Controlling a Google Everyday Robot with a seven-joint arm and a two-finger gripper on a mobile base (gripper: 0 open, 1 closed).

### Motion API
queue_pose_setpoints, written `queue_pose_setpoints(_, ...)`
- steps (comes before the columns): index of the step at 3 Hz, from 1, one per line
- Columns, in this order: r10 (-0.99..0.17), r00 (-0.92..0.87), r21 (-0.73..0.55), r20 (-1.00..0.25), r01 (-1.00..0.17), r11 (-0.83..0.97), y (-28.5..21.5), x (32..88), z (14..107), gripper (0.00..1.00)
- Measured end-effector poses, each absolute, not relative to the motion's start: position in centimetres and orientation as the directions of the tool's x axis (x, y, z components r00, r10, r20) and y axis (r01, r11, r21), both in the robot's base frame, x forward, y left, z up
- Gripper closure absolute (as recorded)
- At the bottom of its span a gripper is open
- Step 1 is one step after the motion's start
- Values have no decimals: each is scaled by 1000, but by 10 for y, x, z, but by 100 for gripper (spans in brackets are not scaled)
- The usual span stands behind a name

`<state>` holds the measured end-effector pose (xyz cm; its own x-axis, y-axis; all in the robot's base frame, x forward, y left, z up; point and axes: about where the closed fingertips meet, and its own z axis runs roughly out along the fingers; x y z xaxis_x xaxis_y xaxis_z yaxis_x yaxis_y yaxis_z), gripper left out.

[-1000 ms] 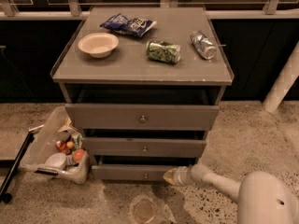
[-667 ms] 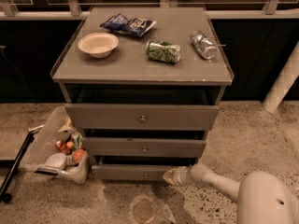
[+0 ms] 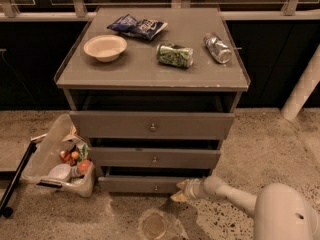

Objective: Close bottom drawer

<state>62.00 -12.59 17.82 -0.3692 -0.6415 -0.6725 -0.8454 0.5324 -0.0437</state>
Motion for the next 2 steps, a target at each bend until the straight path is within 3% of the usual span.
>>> queue_pose_setpoints(1, -641, -369, -44, -672, -845, 532, -126, 620, 178, 0)
queue_pose_setpoints(2, -641, -369, -44, -672, -845, 532, -126, 620, 178, 0)
